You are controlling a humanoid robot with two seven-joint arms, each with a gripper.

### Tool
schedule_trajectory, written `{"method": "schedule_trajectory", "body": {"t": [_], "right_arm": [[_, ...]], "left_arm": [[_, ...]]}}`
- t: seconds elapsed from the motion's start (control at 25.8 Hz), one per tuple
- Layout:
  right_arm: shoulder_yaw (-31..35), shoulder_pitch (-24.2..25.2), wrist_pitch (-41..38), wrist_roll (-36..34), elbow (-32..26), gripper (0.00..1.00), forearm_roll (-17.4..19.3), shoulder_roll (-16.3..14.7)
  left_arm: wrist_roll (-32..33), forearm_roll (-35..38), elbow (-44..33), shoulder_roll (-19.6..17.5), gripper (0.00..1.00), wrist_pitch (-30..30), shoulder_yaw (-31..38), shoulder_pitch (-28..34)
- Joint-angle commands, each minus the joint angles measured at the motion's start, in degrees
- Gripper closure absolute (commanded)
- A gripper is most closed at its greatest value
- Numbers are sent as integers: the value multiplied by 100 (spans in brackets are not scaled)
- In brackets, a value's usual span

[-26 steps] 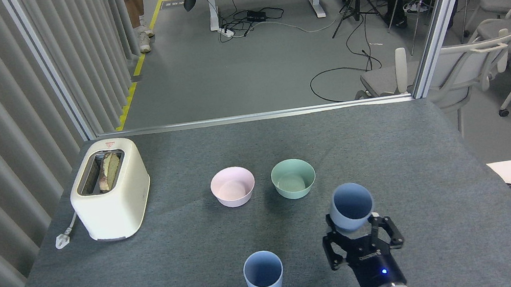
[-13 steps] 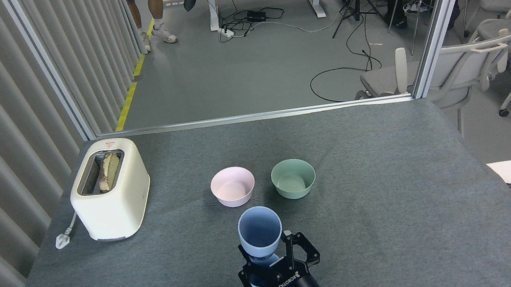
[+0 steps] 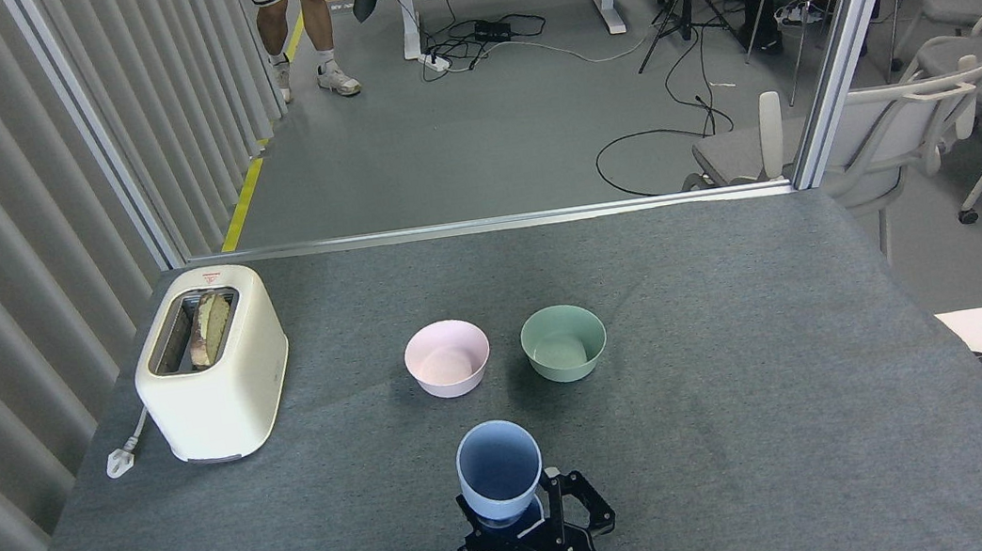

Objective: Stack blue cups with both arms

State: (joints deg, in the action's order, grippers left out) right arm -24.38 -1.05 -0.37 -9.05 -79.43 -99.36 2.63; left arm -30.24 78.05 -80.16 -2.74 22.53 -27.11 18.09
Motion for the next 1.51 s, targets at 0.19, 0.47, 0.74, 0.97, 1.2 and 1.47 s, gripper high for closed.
{"method": "schedule_trajectory", "body": {"t": [0.19,0.47,0.74,0.97,1.2,1.47], "right_arm": [[12,105,28,-26,16,41,4,0],[82,97,37,-26,95,10,39,9],[91,97,11,-184,-178,0,83,27],[390,79,37,-870,-1180,0,681,9],[1831,747,-42,-923,-1004,0,1015,-615],[2165,2417,-42,-1722,-802,0,1041,-1054]], "left_arm": [[1,0,0,2,0,-3,30,-7],[1,0,0,2,0,-3,39,-25],[1,0,0,2,0,-3,39,-34],[1,0,0,-7,0,-12,109,-16],[1,0,-17,-7,0,-12,118,2],[1,9,-26,-7,0,-65,127,-104]]}}
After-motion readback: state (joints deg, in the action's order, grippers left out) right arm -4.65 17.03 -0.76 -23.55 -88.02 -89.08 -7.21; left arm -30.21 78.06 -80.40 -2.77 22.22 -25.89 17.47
